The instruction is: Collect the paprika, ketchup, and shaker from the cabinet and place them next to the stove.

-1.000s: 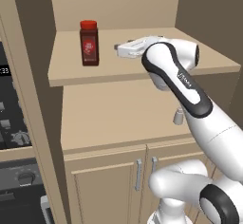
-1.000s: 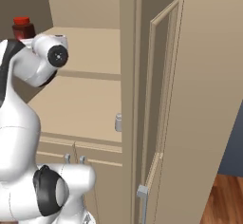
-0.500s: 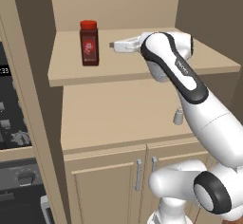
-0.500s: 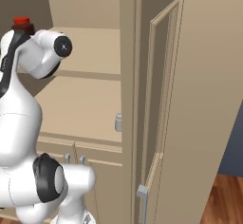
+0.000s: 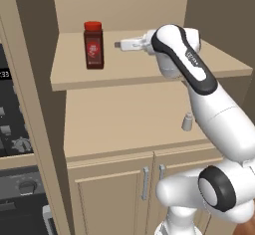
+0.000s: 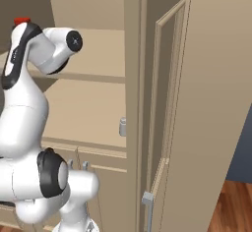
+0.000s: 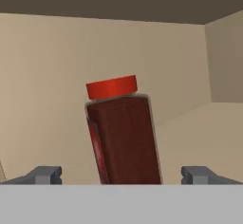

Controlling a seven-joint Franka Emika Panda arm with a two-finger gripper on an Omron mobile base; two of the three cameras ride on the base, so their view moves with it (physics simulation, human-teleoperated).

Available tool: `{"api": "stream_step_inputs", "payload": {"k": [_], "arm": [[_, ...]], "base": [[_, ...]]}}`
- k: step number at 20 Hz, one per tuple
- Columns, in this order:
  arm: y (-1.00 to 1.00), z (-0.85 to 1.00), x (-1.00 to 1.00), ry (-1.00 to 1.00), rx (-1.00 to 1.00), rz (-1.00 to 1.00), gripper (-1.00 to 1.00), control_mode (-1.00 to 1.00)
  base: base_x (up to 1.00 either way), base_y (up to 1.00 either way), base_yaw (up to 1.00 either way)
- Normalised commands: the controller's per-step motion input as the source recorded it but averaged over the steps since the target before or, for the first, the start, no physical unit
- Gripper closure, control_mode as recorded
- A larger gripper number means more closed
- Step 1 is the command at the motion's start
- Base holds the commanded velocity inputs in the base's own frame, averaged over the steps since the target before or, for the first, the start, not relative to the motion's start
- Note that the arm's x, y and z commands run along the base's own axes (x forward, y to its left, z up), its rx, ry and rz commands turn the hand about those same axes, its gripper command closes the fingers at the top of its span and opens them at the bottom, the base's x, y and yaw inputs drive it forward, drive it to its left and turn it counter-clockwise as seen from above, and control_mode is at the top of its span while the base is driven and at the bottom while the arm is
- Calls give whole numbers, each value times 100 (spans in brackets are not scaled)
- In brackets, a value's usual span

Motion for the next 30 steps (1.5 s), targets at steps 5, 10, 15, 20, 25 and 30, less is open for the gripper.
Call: {"api": "stream_step_inputs", "payload": {"k": [5,10,15,20,25,30], "arm": [[1,0,18,3,-1,8,-100,-100],[10,0,21,3,-3,7,-100,-100],[16,0,21,7,-12,6,-100,-100],[20,0,18,7,-19,6,-100,-100],[23,4,3,1,-18,5,-100,-100],[24,9,0,-1,-12,4,-100,-100]], "base": [[0,0,0],[0,0,0],[0,0,0],[0,0,0],[0,0,0],[0,0,0]]}}
